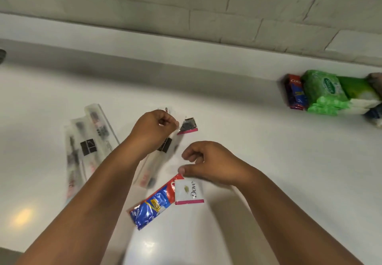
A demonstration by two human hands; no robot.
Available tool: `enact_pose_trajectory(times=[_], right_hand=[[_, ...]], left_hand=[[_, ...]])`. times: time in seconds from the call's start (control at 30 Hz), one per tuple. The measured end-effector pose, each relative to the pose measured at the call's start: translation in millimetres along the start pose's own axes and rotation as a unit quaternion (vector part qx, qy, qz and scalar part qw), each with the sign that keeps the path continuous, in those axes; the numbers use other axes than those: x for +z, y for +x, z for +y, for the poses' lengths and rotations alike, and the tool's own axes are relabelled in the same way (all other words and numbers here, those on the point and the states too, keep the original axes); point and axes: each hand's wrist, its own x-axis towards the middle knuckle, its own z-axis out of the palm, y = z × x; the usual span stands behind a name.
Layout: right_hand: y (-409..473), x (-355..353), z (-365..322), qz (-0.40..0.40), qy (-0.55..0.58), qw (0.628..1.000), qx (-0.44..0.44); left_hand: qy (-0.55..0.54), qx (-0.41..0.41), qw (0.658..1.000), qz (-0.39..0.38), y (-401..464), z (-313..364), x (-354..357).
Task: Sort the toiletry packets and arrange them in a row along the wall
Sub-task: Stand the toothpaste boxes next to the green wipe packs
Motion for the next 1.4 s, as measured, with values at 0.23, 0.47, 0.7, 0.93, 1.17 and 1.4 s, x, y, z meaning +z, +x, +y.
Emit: enact_pose_trajectory(times=[0.23,0.47,0.7,0.93,1.17,1.4], right_hand=[[-9.7,24.3,-11.6,-0.028,-0.191,0.978,-0.077],[-9.0,47.0,-19.9,-0.016,-0.253,0.961,-0.108],[-3.4,42.9,-23.5,-0.026,-0.237,0.968,-0.078],[3.4,26.4,-19.9,-0.008,-0.091,0.996,-0.019],[5.3,1.3,-10.9,0.087,0.054,0.994,-0.023],[-2.0,-21.0,6.7,0.266,0.261,0.927,0.034]], left_hand=[[0.032,0.031,0.997,-0.056,-22.0,-24.9,-0.4],[0.025,0.041,0.996,-0.075,-29.8,-40.8,-5.4],[0.044,0.05,0.988,-0.139,-40.7,-49.5,-18.8],[0.074,0.03,0.969,-0.234,-46.0,-51.3,-26.2],[0.097,0.051,0.971,-0.214,-30.3,-28.8,-15.2],[-0.046,0.06,0.986,-0.147,-6.2,11.7,11.5]])
